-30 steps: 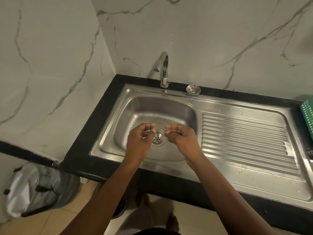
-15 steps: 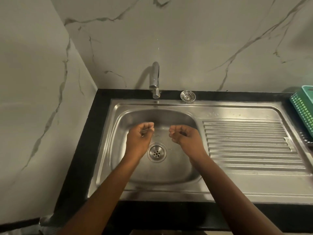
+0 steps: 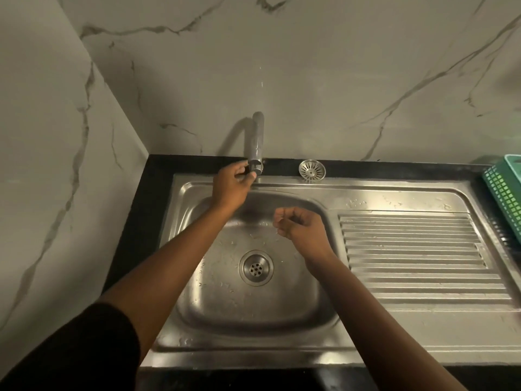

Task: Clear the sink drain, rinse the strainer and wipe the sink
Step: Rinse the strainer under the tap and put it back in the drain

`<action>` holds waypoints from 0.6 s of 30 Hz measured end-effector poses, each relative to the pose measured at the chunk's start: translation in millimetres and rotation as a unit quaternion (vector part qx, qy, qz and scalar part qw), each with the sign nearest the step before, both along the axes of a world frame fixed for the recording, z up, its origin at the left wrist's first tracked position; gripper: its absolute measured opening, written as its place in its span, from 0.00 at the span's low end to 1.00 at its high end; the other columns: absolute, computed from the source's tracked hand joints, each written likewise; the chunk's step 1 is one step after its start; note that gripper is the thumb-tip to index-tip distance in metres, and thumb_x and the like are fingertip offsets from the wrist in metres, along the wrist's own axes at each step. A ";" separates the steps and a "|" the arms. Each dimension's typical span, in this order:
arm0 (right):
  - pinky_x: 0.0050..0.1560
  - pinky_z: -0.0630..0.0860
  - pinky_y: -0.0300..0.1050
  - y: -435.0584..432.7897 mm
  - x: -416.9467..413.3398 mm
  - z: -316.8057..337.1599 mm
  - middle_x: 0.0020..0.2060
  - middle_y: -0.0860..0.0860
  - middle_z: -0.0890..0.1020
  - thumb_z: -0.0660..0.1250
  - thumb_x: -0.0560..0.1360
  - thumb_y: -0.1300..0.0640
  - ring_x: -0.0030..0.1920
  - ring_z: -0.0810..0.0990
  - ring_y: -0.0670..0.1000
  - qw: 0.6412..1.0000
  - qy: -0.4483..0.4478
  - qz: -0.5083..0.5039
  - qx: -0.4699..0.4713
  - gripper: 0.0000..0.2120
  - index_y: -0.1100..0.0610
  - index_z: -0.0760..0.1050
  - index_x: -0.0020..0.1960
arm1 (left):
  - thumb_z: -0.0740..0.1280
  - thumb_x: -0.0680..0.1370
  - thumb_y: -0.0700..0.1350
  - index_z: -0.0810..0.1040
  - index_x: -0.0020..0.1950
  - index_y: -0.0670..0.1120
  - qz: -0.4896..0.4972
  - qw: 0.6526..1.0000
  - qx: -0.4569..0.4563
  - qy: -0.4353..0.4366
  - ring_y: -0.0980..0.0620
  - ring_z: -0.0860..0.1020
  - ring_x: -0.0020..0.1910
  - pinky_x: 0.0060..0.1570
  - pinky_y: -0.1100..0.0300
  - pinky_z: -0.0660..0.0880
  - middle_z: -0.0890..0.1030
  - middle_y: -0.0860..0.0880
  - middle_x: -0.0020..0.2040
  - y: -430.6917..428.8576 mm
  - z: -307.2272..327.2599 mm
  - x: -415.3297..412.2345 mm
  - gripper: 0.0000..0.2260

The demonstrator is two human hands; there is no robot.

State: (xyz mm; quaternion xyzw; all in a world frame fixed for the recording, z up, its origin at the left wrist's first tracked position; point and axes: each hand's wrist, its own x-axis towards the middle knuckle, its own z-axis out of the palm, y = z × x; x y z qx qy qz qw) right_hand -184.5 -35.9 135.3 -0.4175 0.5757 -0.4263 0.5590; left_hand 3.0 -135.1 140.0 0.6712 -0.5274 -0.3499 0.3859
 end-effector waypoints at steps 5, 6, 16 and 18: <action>0.47 0.82 0.42 -10.1 -1.4 -8.7 0.44 0.55 0.88 0.72 0.78 0.62 0.43 0.84 0.49 1.000 0.003 -0.001 0.012 0.06 0.54 0.86 0.51 | 0.76 0.74 0.55 0.84 0.44 0.40 0.012 0.999 -0.024 -0.032 0.54 0.79 0.34 0.38 0.54 0.78 0.84 0.48 0.35 -38.5 -7.7 -4.4 0.18; 0.47 0.82 0.41 -12.2 -1.6 -10.6 0.43 0.54 0.88 0.72 0.78 0.62 0.43 0.85 0.48 1.000 0.005 0.000 0.013 0.06 0.53 0.86 0.51 | 0.77 0.74 0.54 0.82 0.41 0.39 0.015 0.999 -0.022 -0.037 0.53 0.78 0.32 0.36 0.49 0.80 0.83 0.45 0.34 -42.7 -10.2 -5.8 0.18; 0.47 0.82 0.41 -37.2 -10.4 -26.0 0.43 0.51 0.89 0.73 0.77 0.61 0.47 0.88 0.52 0.999 -0.001 -0.021 0.035 0.08 0.48 0.87 0.48 | 0.76 0.76 0.43 0.86 0.38 0.47 0.019 0.999 0.001 0.041 0.50 0.80 0.34 0.39 0.47 0.83 0.84 0.40 0.35 -52.8 -24.8 4.7 0.06; 0.46 0.82 0.41 -46.4 -15.2 -28.8 0.43 0.53 0.89 0.72 0.77 0.63 0.46 0.88 0.52 0.997 -0.020 -0.047 0.052 0.06 0.54 0.86 0.50 | 0.76 0.77 0.41 0.86 0.36 0.50 0.013 0.997 0.010 0.079 0.48 0.84 0.37 0.46 0.45 0.85 0.87 0.45 0.36 -48.9 -24.0 8.4 0.10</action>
